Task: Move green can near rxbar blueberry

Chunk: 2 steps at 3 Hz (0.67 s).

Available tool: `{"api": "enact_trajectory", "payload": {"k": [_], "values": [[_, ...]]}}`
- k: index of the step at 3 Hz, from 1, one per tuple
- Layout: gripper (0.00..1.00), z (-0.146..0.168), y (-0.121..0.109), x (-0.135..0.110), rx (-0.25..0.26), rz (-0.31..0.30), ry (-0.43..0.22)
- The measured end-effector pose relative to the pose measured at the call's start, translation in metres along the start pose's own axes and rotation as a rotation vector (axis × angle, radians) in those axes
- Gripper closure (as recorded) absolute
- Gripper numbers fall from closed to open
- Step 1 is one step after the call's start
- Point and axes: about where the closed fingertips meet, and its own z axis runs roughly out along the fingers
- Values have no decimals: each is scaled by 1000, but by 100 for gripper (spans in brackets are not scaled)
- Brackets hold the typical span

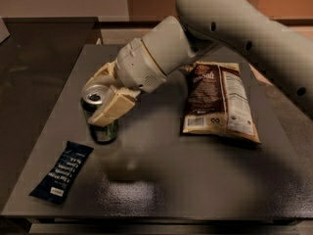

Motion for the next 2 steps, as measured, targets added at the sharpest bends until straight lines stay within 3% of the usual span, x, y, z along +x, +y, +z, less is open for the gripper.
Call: {"api": "enact_trajectory", "payload": {"k": [2], "values": [[100,24,9,-5,-91,-24,3]]}}
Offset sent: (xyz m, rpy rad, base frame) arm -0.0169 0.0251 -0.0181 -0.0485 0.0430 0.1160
